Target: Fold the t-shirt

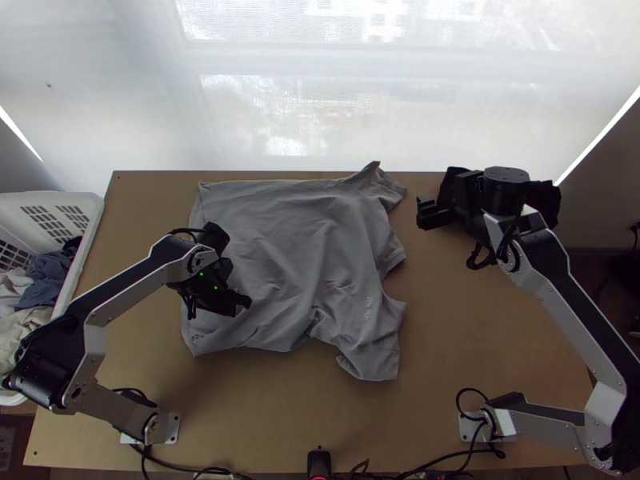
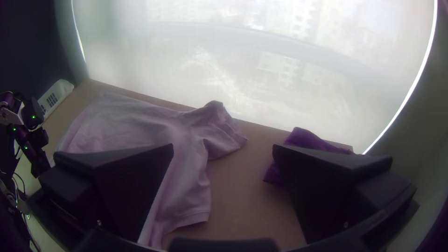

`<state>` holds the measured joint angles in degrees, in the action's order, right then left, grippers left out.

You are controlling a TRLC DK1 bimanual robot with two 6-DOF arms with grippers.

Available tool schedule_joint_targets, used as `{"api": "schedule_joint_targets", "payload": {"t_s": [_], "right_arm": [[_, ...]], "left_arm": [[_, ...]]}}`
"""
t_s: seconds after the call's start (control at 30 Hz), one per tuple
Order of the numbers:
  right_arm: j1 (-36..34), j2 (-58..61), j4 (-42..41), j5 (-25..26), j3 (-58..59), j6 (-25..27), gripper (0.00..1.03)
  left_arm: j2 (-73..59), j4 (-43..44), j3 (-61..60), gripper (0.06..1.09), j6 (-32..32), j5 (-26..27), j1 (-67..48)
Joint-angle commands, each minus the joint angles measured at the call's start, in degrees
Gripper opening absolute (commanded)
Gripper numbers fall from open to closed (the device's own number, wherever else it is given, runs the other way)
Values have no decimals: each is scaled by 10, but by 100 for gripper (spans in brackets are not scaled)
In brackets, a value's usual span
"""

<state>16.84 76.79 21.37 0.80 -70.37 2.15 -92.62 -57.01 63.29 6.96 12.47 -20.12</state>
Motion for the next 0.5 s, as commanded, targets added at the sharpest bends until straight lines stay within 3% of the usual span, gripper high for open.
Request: {"api": "schedule_joint_targets", "payload": {"t_s": [0.0,0.17,0.47], "right_arm": [[-4,-5,0,0,6,0,99],[-7,-9,0,0,13,0,99],[-7,-12,0,0,16,0,99]], "left_arm": [[10,1,1,23,1,0,4],[25,-6,0,10,-5,-3,23],[62,-47,10,9,-32,-3,73]]}}
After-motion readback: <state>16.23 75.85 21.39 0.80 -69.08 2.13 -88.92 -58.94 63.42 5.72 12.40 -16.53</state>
